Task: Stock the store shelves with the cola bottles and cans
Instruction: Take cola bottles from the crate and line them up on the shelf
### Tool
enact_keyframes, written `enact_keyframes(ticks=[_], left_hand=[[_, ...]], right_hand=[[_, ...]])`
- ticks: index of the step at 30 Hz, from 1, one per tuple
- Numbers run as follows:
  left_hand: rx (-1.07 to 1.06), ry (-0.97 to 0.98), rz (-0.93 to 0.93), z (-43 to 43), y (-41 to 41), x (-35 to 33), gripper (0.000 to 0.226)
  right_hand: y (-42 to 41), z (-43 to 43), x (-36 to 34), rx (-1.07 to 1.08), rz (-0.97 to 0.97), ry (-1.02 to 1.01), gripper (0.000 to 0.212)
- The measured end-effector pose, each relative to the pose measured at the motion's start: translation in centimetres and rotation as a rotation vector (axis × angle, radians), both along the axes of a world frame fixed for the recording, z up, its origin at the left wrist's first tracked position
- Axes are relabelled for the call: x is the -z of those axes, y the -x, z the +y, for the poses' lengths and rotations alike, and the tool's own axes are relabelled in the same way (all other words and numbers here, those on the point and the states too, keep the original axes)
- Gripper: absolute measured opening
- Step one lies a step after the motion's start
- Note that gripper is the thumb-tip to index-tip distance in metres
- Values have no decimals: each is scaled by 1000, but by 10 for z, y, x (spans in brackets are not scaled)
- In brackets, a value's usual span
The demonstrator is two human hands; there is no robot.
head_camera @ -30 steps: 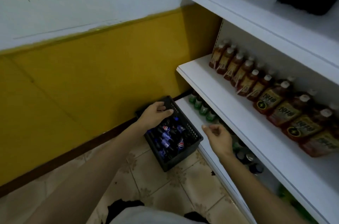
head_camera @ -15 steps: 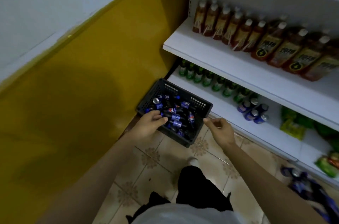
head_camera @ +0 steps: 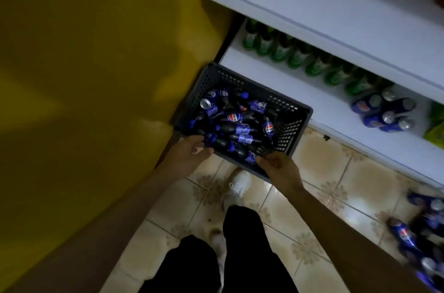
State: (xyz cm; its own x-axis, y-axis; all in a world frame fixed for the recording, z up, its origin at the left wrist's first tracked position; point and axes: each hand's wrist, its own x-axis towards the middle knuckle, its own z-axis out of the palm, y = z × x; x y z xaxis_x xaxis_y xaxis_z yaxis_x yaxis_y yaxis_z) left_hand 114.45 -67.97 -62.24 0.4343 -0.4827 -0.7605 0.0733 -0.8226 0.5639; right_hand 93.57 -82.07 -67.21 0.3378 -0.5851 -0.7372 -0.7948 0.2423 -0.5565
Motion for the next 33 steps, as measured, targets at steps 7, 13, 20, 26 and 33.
enact_keyframes(ticks=[7,13,20,26,33], left_hand=[[208,-67,-41,-30,-32,139,49],[219,-103,-100,-50,-65,261,61],[-343,-130,74,-91,-127,379,44],[-148,-93,43,-82,-135,432,42],[-324,-144,51,-72,-125,411,32]], right_hand=[[-46,-23,132,-263,215,17,49],[-103,-15,223,-368,241,75,58],[-257,-21,333,169,-19,-29,63],[-341,-36,400,438,68,-266,81],[-329,-47,387,640,11,-456,53]])
